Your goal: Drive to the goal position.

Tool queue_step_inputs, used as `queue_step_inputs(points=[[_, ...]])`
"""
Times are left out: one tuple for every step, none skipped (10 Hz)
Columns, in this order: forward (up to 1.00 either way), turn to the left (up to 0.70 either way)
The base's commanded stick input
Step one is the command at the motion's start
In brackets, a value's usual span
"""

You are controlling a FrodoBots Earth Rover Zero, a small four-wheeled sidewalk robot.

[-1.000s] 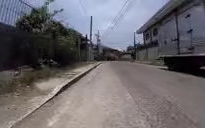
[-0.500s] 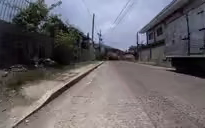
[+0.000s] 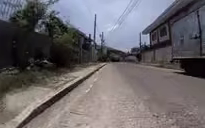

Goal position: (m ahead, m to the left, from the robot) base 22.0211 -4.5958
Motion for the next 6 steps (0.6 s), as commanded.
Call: queue_step_inputs(points=[[1.00, 0.00], [1.00, 0.00], [1.00, 0.00], [1.00, 0.00], [1.00, -0.37], [1.00, -0.40]])
